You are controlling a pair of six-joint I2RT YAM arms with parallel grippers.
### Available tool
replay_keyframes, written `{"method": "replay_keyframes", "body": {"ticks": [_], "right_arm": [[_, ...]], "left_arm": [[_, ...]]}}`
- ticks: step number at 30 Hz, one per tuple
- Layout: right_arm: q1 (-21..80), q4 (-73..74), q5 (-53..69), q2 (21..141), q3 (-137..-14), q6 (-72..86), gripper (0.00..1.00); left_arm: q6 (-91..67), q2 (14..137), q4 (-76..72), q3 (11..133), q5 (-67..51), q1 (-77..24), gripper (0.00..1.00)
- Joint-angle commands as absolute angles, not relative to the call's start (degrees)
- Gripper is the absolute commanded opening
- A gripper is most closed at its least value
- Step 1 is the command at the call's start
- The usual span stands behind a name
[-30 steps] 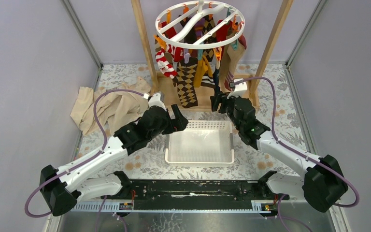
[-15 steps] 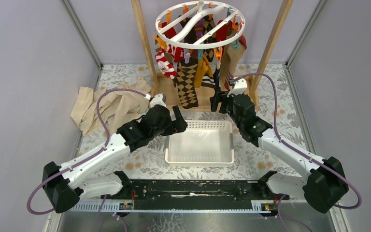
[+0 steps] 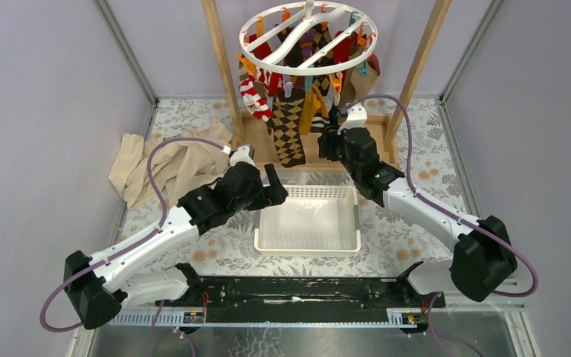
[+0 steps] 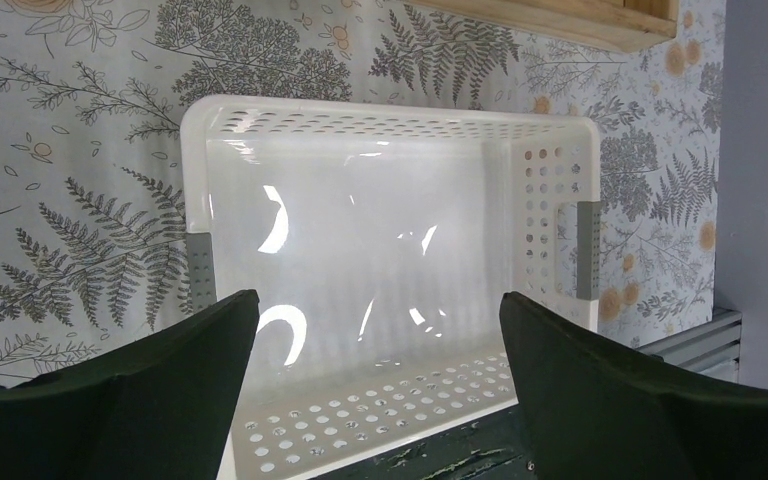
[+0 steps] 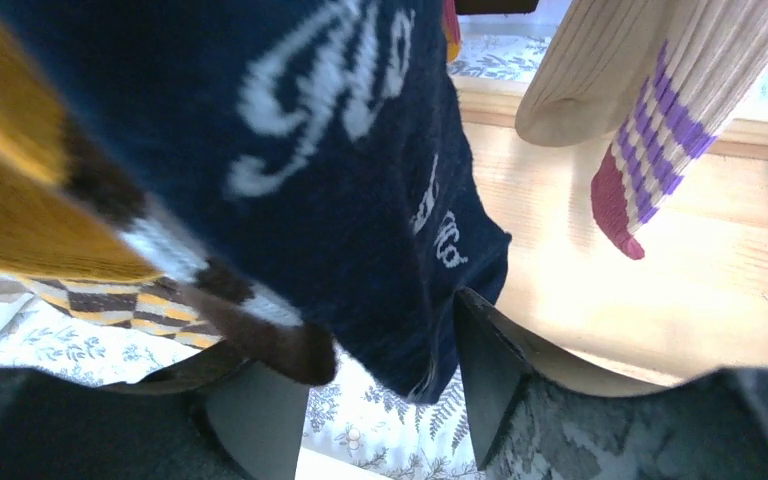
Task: Remove the socks clipped to the hanger
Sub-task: Remove the sock from the hanger.
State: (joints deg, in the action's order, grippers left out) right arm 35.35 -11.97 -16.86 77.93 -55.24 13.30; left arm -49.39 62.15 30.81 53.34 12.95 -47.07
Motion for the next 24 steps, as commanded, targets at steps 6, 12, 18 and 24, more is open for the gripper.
{"method": "replay_keyframes", "body": {"ticks": [6, 12, 18, 24], "right_arm": [[35.8, -12.4, -20.2, 74.8, -56.9, 13.6, 0.41], [35.7, -11.5, -19.9, 72.7, -55.6, 12.8, 0.20], [35.7, -9.6, -16.4, 70.2, -55.3, 12.6, 0.12], [35.7, -5.2, -11.0, 67.0, -55.3, 14.2, 0.09]], "left_arm": [[-48.7, 64.0, 28.3, 54.3, 12.3, -46.7, 0.98], [-50.2, 65.7, 25.2, 54.2, 12.1, -46.7, 0.98], [-51.3, 68.0, 23.0, 54.5, 11.1, -46.7, 0.98], [-51.3, 68.5, 20.9, 55.8, 10.3, -46.8, 0.98]]}}
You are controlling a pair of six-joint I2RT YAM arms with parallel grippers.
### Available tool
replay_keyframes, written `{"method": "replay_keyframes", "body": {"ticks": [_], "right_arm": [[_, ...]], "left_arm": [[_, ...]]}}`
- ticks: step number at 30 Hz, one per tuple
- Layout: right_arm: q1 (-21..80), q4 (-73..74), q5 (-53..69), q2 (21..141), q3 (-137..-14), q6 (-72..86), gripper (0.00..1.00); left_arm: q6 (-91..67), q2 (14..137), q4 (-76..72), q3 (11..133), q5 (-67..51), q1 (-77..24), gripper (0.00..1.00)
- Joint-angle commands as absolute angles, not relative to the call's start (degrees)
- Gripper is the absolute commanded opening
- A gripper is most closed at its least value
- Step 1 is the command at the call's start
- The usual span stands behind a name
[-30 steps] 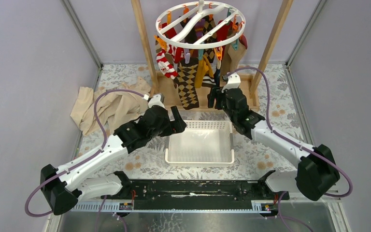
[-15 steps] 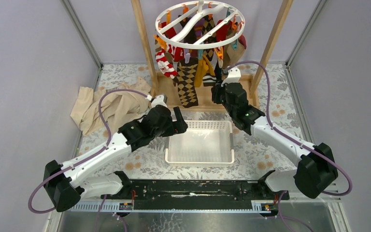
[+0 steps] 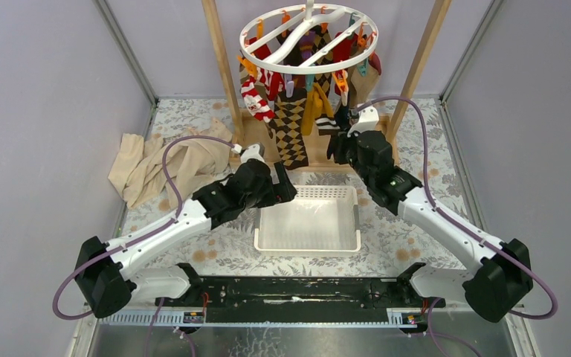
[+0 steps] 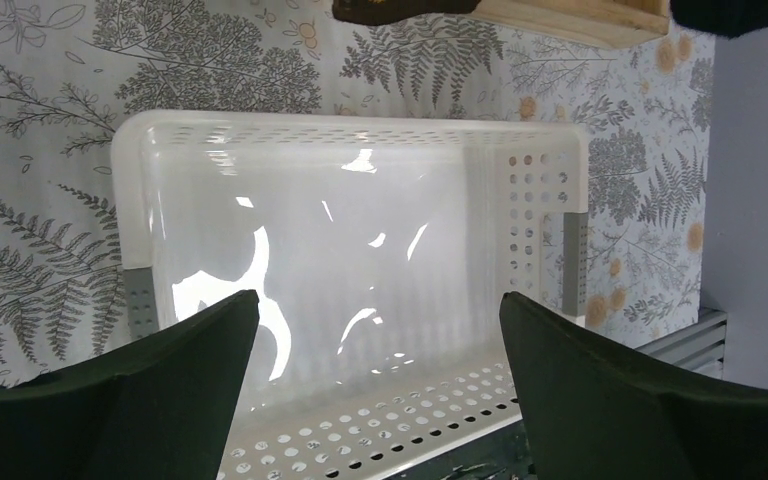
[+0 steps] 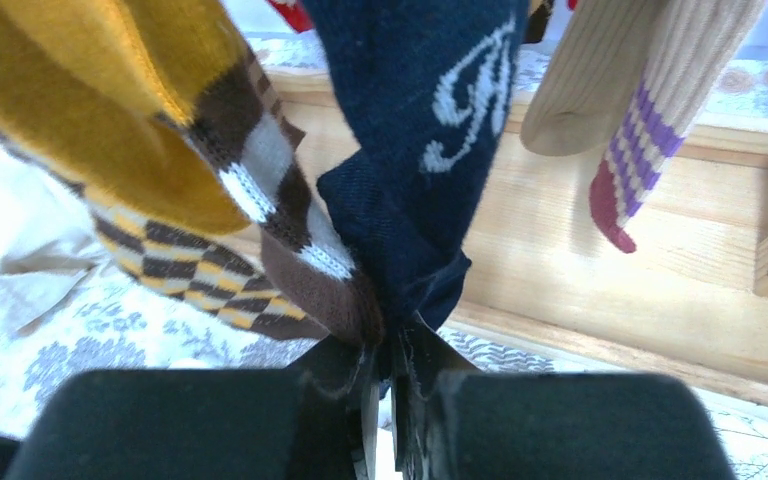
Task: Remove the socks clipped to the hanger
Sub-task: Remove the sock from the hanger.
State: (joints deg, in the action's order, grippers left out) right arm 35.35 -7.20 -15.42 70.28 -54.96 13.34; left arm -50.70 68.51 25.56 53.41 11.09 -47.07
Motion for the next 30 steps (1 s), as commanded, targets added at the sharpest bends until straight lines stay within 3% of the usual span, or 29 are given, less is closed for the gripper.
{"method": "replay_keyframes", "body": {"ticks": [1, 16, 30], "right_arm": [[35.7, -4.4, -10.1, 66.4, -55.3, 14.4, 0.09], [35.7, 11.4, 4.0, 63.1, -62.3, 17.1, 0.08], [35.7, 16.7, 9.5, 63.1, -67.6, 19.9, 0.08]], "left_arm": [[-51.3, 68.6, 20.6, 56.1, 10.3, -46.9, 0.98], [-51.2, 70.3, 8.7, 57.5, 6.5, -48.4, 0.98], [-49.7, 75.4, 0.3, 58.1, 6.3, -49.6, 0.98]]}}
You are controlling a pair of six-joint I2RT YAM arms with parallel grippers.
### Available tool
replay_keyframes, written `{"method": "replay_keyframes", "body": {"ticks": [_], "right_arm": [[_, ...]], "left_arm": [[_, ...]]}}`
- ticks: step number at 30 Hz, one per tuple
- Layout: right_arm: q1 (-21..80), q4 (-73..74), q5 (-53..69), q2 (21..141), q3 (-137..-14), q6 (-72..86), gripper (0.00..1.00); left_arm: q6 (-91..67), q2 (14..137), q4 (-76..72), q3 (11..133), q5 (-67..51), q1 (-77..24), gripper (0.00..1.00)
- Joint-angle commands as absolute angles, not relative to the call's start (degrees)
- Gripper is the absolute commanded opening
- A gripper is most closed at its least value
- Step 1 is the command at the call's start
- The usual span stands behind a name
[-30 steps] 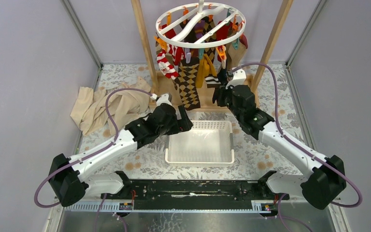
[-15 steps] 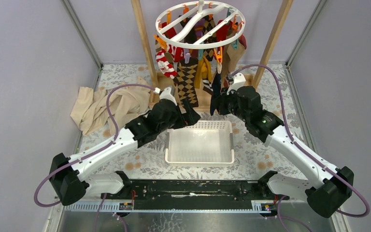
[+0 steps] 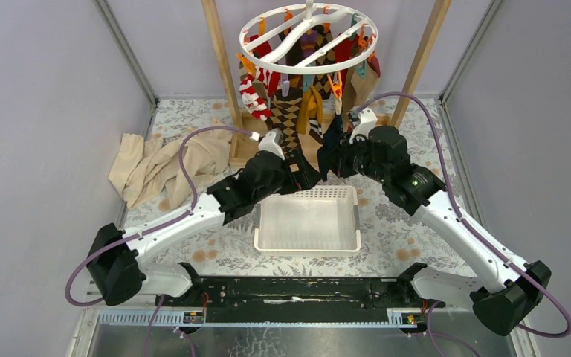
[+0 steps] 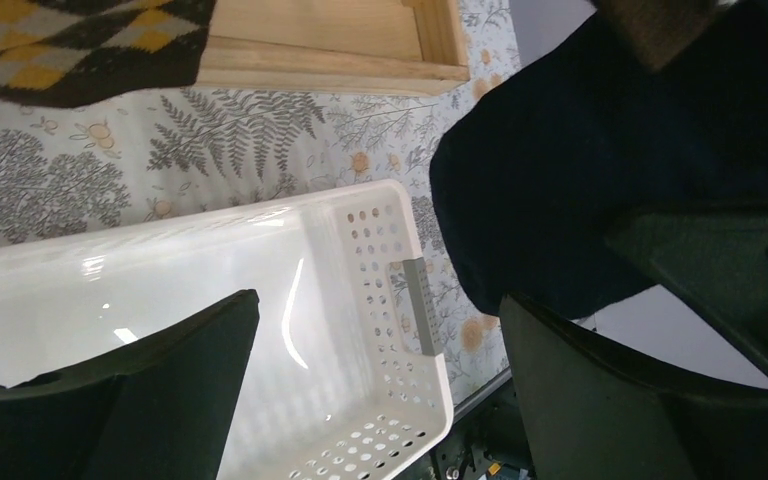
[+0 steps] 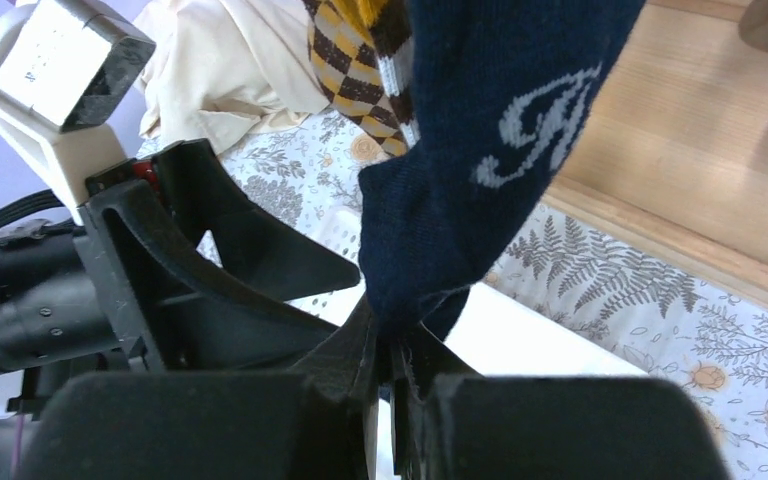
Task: Remove the socks clipped to the hanger
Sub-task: Remove the sock from the hanger.
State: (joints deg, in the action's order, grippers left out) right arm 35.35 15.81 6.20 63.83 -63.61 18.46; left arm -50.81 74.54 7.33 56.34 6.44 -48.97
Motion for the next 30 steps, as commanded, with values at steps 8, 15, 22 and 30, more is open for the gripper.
{"method": "replay_keyframes", "body": {"ticks": [8, 15, 22, 30], "right_arm": [[35.7, 17.8, 9.3, 63.5, -68.0, 20.5, 0.07], [35.7, 17.7, 9.1, 63.4, -67.6, 20.6, 0.07], [35.7, 17.8, 9.5, 63.3, -67.5, 20.6, 0.07], [35.7, 18.2, 9.3, 63.3, -67.5, 20.3, 0.07]], "left_arm": [[-47.8, 77.5, -5.9, 58.9, 7.8, -52.9, 0.98], [-45.6, 79.0, -6.2, 60.4, 11.2, -55.7, 0.98], [-44.6, 79.0, -4.7, 60.4, 16.6, -56.6, 0.98], [-40.7, 81.9, -3.3, 63.7, 20.7, -57.2, 0.49]]}}
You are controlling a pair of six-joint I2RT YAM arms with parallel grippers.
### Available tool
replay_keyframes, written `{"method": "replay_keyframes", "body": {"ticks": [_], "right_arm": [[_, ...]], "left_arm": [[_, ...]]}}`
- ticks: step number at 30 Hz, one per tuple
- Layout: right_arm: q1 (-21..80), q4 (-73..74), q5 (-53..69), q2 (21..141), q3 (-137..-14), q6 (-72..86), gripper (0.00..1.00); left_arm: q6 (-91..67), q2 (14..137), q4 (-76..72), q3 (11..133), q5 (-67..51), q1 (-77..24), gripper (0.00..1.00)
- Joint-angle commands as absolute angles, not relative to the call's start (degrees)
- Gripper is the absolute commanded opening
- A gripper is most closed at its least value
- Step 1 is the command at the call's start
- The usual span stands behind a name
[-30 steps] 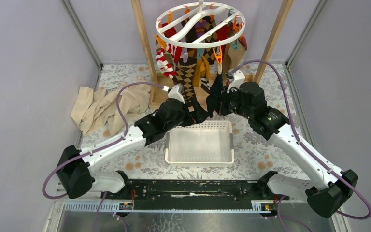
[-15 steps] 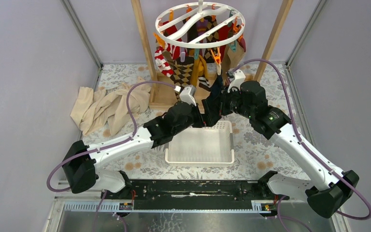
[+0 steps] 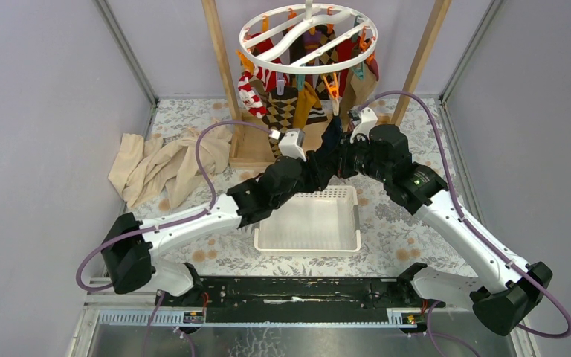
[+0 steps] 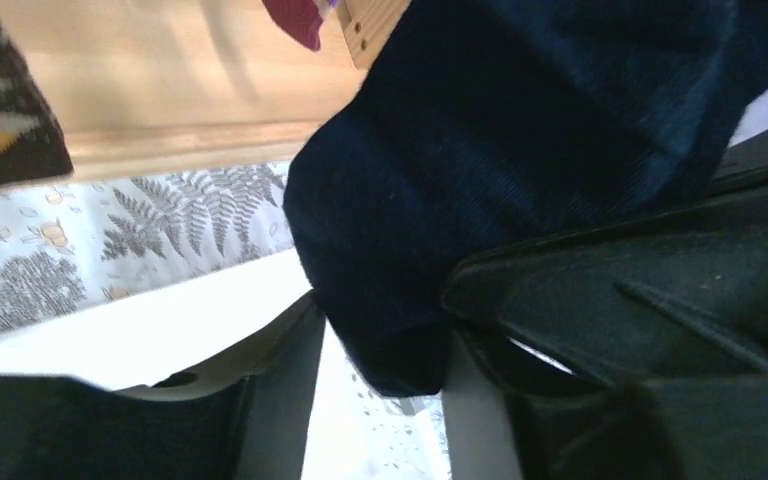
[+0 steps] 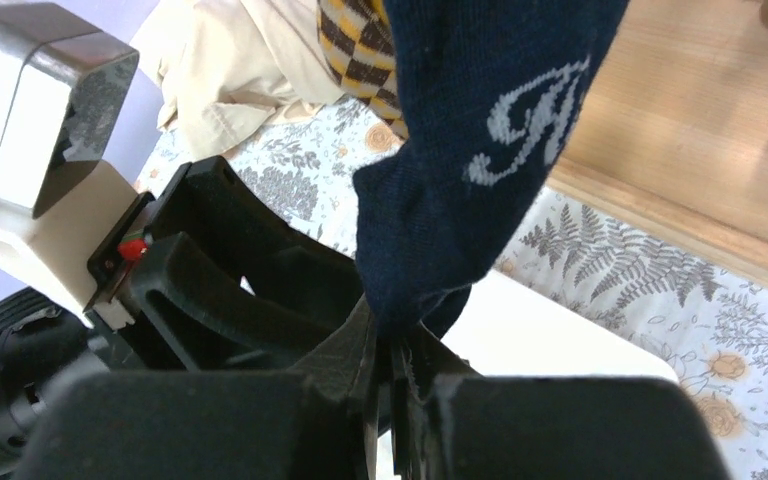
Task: Remove the socks clipped to the hanger
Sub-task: Remove the sock from the hanger.
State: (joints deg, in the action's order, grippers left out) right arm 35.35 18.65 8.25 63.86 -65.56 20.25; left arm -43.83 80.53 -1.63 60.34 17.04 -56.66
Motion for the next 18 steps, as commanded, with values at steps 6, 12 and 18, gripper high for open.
{"method": "replay_keyframes", "body": {"ticks": [6, 12, 18], "right_arm": [[35.7, 17.9, 9.5, 63.5, -67.0, 20.5, 0.07], [35.7, 18.4, 8.5, 63.2, -66.7, 20.3, 0.18], [35.8, 21.3, 3.7, 62.4, -67.8, 19.4, 0.62]], "left_arm": [[-39.4, 83.3, -2.6, 65.6, 20.7, -57.6, 0.20], [-38.9, 83.4, -0.2, 66.7, 21.9, -58.6, 0.00], [-38.9, 82.6, 2.4, 66.6, 23.5, -59.6, 0.00]]}}
